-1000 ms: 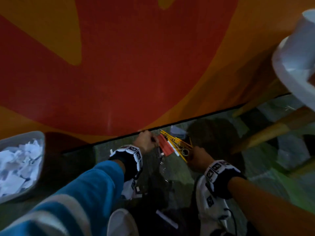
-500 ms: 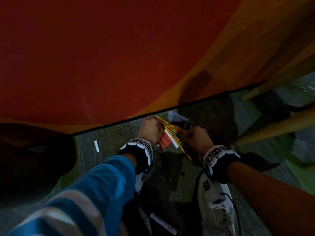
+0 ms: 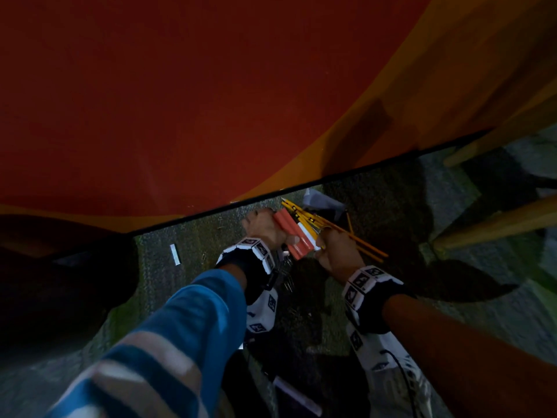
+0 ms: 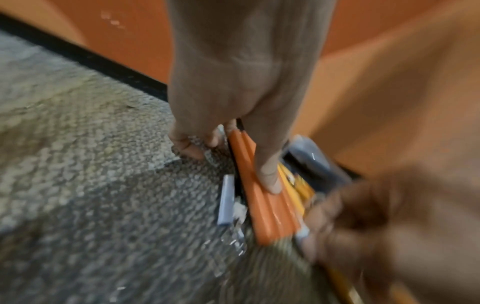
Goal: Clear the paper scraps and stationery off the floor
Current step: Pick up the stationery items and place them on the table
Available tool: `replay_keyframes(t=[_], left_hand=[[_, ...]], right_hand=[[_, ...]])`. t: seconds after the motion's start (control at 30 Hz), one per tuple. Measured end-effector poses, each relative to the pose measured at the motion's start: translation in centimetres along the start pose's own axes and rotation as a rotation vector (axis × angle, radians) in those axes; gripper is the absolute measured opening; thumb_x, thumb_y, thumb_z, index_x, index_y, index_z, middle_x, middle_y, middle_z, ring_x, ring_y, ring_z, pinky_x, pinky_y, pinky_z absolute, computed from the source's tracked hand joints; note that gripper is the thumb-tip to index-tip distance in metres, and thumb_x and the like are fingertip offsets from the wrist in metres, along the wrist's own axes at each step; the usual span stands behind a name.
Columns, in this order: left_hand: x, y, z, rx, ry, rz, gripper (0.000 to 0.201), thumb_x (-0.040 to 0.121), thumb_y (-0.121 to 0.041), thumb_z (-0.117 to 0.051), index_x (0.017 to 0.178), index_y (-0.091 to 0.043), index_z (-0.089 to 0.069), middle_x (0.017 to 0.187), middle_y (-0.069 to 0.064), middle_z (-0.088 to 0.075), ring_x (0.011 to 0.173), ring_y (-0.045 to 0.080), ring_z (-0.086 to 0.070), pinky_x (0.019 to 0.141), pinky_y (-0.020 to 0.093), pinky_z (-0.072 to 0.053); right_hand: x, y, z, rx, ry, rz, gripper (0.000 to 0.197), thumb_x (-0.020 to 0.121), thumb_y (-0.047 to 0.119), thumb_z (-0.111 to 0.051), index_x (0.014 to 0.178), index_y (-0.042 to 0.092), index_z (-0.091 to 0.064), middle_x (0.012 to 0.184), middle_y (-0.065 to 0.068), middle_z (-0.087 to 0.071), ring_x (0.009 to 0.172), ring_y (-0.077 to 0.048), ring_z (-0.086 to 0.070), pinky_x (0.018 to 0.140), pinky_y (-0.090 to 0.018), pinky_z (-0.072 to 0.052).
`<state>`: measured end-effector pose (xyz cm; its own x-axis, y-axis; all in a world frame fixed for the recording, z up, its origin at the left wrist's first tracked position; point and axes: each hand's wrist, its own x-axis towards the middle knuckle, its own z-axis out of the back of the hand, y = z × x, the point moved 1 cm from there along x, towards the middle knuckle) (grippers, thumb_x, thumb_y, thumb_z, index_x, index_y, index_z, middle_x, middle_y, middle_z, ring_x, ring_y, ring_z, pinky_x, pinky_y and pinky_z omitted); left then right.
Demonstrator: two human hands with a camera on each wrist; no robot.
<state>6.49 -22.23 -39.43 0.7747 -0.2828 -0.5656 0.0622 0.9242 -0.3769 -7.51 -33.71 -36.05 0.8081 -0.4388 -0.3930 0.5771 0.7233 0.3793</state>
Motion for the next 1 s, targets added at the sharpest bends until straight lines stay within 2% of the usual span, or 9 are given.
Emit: replay_keyframes(t=[0.07,0.17,0.27,0.43,0.6,0.7,0.83,0.9,1.0], left_hand=[[0.4,0.2,0.4,-0.162,0.001,0.056,0.084,0.045,-0.046,-0.096,0.116,-0.016,-0.064,0.125,0.009,-0.06,0.116,0.027,-0.052,0.099,0.038,-0.043],[0.7,0.7,1.6,-0.402,0.011,0.038,0.045,0.058,-0.019,-0.095,0.09,-0.011,-0.065,0.1,0.012,-0.071,0.086,0.021,-0.063,0.077,0.033,-0.053],[0.7,1.4,3.4,-0.507,-0.025,-0.031,0.04,0.06,-0.014,-0.094,0.076,-0.018,-0.057,0.096,0.011,-0.071,0.094,0.027,-0.069,0.084,0.043,-0.057],[-1.5,0.9,8.7,-0.565,-0.015,-0.118,0.038,0.066,-0.021,-0.091,0.094,-0.015,-0.066,0.1,0.006,-0.074,0.094,0.023,-0.071,0.085,0.045,-0.059],[-7.1,-3.5,15.3,-0.541,-0.067,-0.271,0.021,0.076,-0.014,-0.084,0.089,-0.015,-0.067,0.087,0.008,-0.074,0.077,0.024,-0.071,0.073,0.037,-0.061],[-11.9,-7.4,19.9,-0.482,-0.123,-0.381,0.017,0.079,-0.017,-0.082,0.09,-0.013,-0.07,0.083,0.001,-0.072,0.068,0.014,-0.066,0.057,0.023,-0.054],[-19.6,-13.2,25.5,-0.478,-0.2,-0.495,0.018,0.074,-0.022,-0.086,0.084,-0.022,-0.071,0.087,-0.006,-0.072,0.084,0.013,-0.068,0.073,0.026,-0.053],[-22.6,-15.5,27.3,-0.511,-0.276,-0.56,0.02,0.075,-0.022,-0.086,0.087,-0.025,-0.071,0.088,-0.008,-0.072,0.085,0.009,-0.067,0.075,0.026,-0.053],[-28.7,-19.9,29.2,-0.63,-0.453,-0.724,0.025,0.079,-0.024,-0.083,0.1,-0.025,-0.069,0.095,-0.009,-0.07,0.089,0.011,-0.066,0.078,0.032,-0.054]], right_hand=[[0.2,0.2,-0.3,-0.118,-0.015,0.017,0.019,0.089,0.017,-0.063,0.104,0.007,-0.062,0.109,-0.015,-0.066,0.102,-0.034,-0.065,0.079,-0.035,-0.05],[0.1,0.6,-1.0,-0.231,0.003,0.035,0.017,0.096,0.016,-0.055,0.109,0.006,-0.062,0.117,-0.014,-0.061,0.103,-0.033,-0.064,0.078,-0.038,-0.051],[-0.2,0.5,-1.2,-0.154,0.034,-0.017,0.021,0.093,0.018,-0.059,0.111,0.007,-0.061,0.116,-0.017,-0.062,0.106,-0.035,-0.063,0.082,-0.038,-0.05],[-1.1,1.0,2.0,-0.007,-0.009,-0.106,0.026,0.088,0.022,-0.064,0.107,0.004,-0.063,0.107,-0.017,-0.068,0.101,-0.036,-0.065,0.079,-0.035,-0.05],[-3.2,2.7,11.1,0.154,-0.093,-0.102,0.025,0.091,0.026,-0.061,0.096,0.002,-0.067,0.099,-0.022,-0.069,0.092,-0.036,-0.067,0.078,-0.042,-0.055],[-5.2,3.5,18.0,0.174,-0.233,-0.083,0.025,0.092,0.023,-0.063,0.101,0.0,-0.064,0.107,-0.023,-0.064,0.095,-0.036,-0.064,0.076,-0.034,-0.049],[-10.8,5.1,28.5,0.261,-0.392,-0.021,0.023,0.094,0.017,-0.06,0.11,0.001,-0.065,0.11,-0.018,-0.061,0.098,-0.034,-0.06,0.082,-0.036,-0.05],[-13.6,6.2,32.9,0.27,-0.48,0.036,0.019,0.092,0.015,-0.059,0.1,0.004,-0.072,0.094,-0.014,-0.068,0.082,-0.03,-0.064,0.071,-0.039,-0.054],[-19.6,6.5,40.0,0.332,-0.683,0.123,0.013,0.089,0.021,-0.063,0.087,0.011,-0.072,0.074,-0.01,-0.068,0.063,-0.026,-0.062,0.055,-0.039,-0.05]])
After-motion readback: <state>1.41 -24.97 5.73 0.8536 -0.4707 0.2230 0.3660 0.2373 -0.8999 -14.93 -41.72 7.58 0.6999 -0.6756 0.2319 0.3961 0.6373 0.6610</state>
